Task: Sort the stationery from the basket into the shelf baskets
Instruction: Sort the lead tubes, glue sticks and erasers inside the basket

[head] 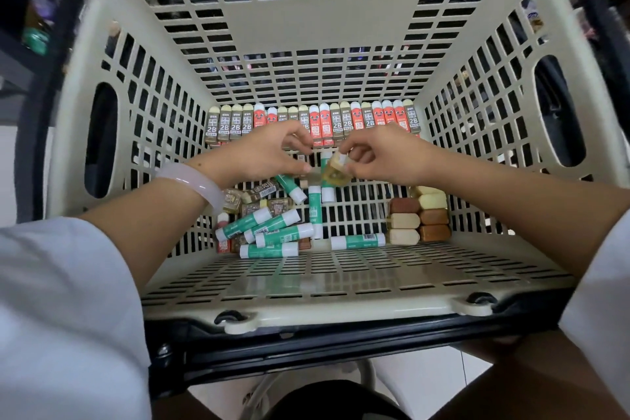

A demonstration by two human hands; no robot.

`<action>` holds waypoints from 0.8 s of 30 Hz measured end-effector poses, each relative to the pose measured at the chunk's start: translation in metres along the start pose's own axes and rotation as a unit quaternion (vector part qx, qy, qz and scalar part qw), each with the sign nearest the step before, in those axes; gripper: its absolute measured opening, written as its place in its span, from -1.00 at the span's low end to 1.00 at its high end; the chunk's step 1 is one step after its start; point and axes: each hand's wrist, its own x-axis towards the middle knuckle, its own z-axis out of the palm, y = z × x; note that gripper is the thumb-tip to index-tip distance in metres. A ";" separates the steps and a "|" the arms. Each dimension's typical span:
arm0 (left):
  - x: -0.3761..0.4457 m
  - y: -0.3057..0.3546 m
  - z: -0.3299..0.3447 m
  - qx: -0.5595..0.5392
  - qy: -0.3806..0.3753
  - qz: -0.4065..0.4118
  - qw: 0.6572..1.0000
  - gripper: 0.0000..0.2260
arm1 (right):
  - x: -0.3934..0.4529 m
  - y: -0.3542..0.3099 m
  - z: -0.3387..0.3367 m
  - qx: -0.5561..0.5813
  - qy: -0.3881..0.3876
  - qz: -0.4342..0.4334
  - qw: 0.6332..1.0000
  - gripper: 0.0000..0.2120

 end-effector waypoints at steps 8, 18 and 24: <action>-0.007 -0.047 -0.010 0.458 -0.154 -0.181 0.857 -0.67 | -0.003 0.024 -0.009 -0.357 -0.183 0.072 0.913 -0.84; -0.001 -0.023 -0.023 0.388 -0.038 -0.144 0.909 -0.80 | 0.000 0.017 -0.002 -0.265 -0.125 0.014 0.956 -0.63; -0.003 0.013 0.000 0.161 -0.037 -0.022 0.986 -0.49 | 0.000 -0.004 0.005 0.016 -0.023 -0.033 0.999 -0.46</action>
